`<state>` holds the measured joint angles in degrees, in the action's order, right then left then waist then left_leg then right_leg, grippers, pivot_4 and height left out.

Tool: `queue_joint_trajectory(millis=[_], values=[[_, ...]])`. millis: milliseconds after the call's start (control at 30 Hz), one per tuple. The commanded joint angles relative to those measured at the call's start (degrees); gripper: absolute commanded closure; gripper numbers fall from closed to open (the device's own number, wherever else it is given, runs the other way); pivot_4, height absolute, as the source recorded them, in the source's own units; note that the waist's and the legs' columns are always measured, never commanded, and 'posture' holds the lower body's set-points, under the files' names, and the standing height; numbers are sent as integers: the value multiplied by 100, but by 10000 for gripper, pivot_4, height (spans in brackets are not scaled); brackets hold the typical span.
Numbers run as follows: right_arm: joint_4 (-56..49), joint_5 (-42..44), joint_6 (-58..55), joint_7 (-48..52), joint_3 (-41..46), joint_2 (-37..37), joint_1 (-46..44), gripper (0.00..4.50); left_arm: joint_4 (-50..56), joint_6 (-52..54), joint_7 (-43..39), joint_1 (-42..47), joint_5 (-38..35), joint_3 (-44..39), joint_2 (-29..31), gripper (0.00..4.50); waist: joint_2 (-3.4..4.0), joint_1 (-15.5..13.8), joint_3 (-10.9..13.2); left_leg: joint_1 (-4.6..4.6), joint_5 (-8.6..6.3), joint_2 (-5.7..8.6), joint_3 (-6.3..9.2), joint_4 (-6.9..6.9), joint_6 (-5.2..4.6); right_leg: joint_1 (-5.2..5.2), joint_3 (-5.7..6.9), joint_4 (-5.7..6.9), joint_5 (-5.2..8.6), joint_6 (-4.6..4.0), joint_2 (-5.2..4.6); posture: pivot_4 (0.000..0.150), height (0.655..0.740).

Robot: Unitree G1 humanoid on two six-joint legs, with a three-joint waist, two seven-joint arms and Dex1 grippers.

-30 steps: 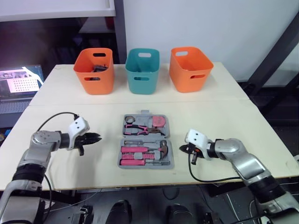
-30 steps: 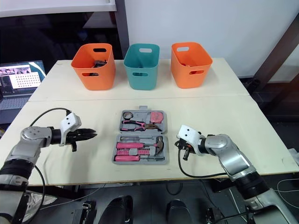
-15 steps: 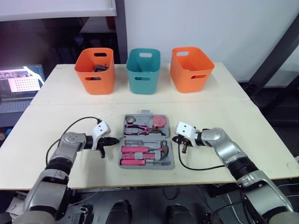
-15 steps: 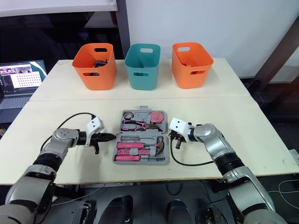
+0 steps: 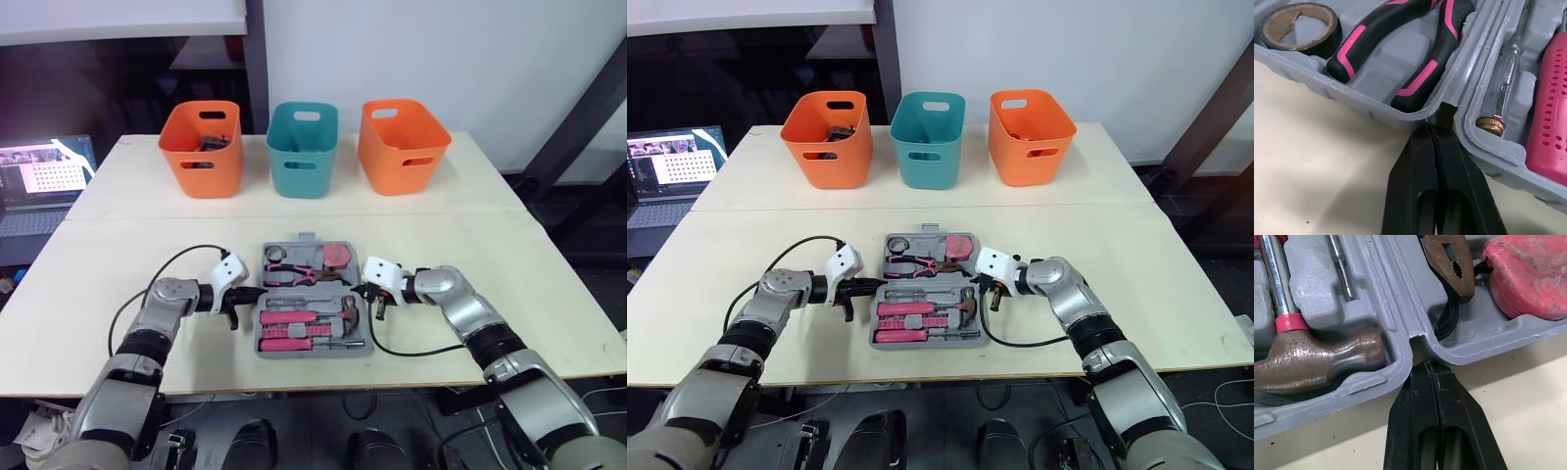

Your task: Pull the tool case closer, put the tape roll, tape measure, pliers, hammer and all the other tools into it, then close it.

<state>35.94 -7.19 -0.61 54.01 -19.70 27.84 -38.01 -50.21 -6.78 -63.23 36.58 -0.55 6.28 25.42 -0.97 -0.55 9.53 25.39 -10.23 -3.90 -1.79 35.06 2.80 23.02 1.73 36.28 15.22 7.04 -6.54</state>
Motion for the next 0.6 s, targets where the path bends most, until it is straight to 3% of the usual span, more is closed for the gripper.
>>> queue_joint_trajectory(millis=[33,300,600], values=[[89,-72,194,55,-47,-174,-124,45000,307,-31,40,-22,-40,61,-185,44812,0,0,0,-1,0,0,0,1,0,-2,0,0,0,0,0,1500,7400],[-16,-135,132,131,-23,-293,-34,45000,997,351,35,-563,-203,-101,17,44812,1,54,-1,-5,0,0,3,1,0,-5,0,0,0,0,0,1500,7400],[-1751,54,-860,340,9,-269,949,45000,1888,804,7,-1215,-324,-122,120,44812,5,121,-3,-7,0,0,6,-4,0,-9,2,2,0,0,0,1500,7400]])
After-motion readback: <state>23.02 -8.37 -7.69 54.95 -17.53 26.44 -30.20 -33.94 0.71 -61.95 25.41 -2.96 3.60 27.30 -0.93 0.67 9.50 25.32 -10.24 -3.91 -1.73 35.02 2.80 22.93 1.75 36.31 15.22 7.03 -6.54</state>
